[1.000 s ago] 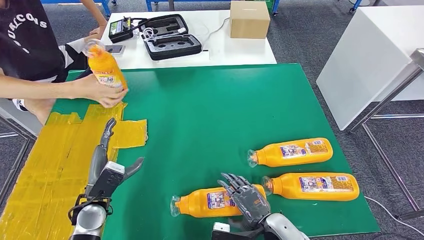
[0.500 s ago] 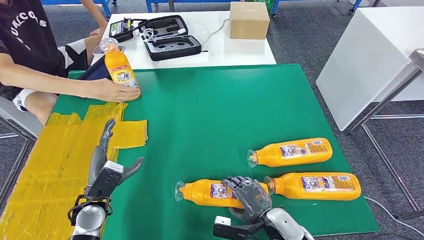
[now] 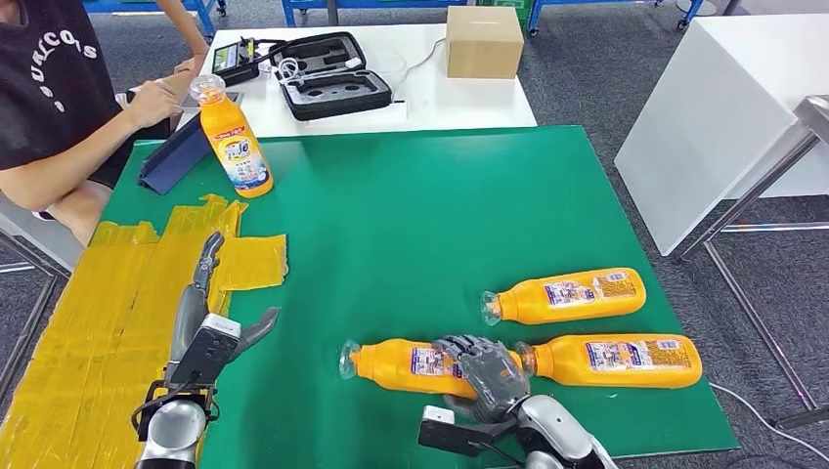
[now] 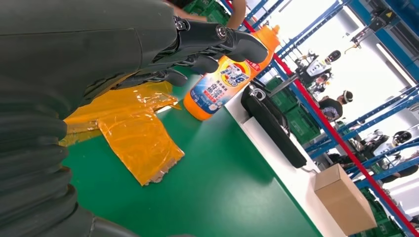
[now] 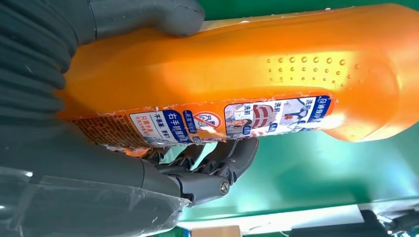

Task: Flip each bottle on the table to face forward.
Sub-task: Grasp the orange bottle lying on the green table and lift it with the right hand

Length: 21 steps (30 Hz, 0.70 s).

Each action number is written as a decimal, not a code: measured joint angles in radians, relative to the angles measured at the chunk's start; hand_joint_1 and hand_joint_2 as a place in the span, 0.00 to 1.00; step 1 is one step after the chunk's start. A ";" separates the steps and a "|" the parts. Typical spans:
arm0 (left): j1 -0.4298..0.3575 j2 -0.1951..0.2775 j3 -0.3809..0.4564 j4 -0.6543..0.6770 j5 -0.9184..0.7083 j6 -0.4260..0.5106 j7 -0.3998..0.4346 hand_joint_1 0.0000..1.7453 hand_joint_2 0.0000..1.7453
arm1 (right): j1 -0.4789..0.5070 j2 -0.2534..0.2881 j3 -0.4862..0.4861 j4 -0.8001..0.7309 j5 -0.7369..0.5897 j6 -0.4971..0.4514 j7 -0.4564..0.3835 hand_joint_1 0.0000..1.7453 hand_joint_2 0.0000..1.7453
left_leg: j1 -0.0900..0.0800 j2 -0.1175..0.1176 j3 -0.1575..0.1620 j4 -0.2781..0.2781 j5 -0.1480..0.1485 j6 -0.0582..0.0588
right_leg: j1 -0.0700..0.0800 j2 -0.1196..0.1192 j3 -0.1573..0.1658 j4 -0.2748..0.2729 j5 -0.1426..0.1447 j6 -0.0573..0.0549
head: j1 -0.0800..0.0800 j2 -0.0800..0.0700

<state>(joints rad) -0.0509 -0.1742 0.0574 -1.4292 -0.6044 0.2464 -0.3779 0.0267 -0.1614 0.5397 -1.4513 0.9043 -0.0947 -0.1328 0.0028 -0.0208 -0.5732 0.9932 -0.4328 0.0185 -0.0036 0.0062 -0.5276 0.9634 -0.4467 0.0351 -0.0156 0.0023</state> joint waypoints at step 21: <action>0.004 -0.032 -0.011 -0.035 0.155 -0.044 0.010 0.00 1.00 | -0.003 0.303 -0.216 -0.097 -0.322 -0.067 -0.254 1.00 1.00 | 0.001 -0.001 -0.007 0.000 0.001 -0.001 | 0.002 0.000 -0.007 0.000 0.000 -0.001 | 0.000 0.000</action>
<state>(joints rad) -0.0466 -0.2058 0.0467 -1.4643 -0.4495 0.2023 -0.3678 0.0235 0.1415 0.3241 -1.5478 0.5822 -0.1614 -0.3863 0.0042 -0.0214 -0.5806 0.9933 -0.4319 0.0176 -0.0017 0.0059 -0.5342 0.9638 -0.4462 0.0338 -0.0157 0.0023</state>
